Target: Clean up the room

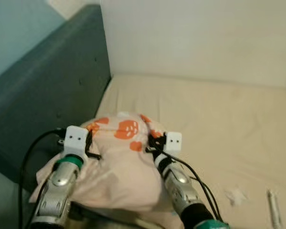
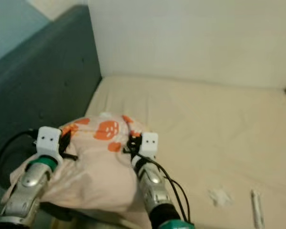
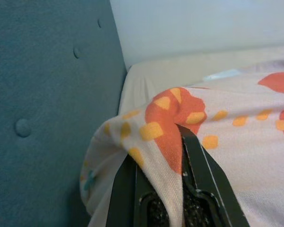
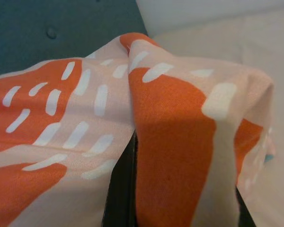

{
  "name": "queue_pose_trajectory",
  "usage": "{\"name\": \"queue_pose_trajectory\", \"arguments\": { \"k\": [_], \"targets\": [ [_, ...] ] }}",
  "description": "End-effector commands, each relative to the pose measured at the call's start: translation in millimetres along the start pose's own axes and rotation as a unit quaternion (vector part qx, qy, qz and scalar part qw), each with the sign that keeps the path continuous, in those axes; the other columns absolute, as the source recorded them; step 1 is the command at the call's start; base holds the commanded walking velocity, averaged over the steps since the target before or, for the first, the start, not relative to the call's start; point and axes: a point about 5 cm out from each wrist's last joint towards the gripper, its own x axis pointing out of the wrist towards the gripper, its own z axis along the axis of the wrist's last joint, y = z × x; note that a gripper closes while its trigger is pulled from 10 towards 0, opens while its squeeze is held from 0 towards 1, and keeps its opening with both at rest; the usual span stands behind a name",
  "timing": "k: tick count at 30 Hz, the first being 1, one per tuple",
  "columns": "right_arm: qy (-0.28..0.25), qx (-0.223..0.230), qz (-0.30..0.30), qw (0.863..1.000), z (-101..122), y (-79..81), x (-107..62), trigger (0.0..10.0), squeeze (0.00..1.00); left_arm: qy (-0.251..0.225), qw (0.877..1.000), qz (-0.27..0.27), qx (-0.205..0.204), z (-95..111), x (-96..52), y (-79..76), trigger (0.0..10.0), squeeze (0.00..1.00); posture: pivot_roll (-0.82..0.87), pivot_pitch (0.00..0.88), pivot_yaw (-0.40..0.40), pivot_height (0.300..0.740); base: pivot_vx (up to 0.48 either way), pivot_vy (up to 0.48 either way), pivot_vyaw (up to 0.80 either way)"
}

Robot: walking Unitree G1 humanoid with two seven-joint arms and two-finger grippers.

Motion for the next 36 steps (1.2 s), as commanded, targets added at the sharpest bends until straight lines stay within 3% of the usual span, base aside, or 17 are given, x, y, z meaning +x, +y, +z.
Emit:
{"name": "queue_pose_trajectory", "arguments": {
  "k": [1, 15, 36],
  "targets": [
    [0.002, 0.018, -0.009, 1.000, -4.9, 6.4, -1.0, 10.0, 0.00, -0.014, 1.000, 0.018, 0.007, 4.0, -1.8, 10.4, 10.0, 0.00, 0.18, 0.057, 0.064, 0.740, 0.000, 0.000, 0.00],
    [0.008, 0.022, -0.011, 1.000, -5.3, 5.3, -0.7, 10.0, 0.00, -0.004, 1.000, 0.019, 0.008, 1.1, -1.3, 9.5, 10.0, 0.00, 0.18, 0.061, 0.066, 0.740, 0.000, 0.000, 0.00],
    [0.009, 0.025, -0.008, 1.000, -4.5, 5.9, -0.1, 10.0, 0.00, 0.000, 1.000, 0.023, 0.011, -1.1, -2.1, 11.2, 10.0, 0.00, 0.18, 0.063, 0.060, 0.665, 0.000, 0.000, 0.00]
  ]
}}
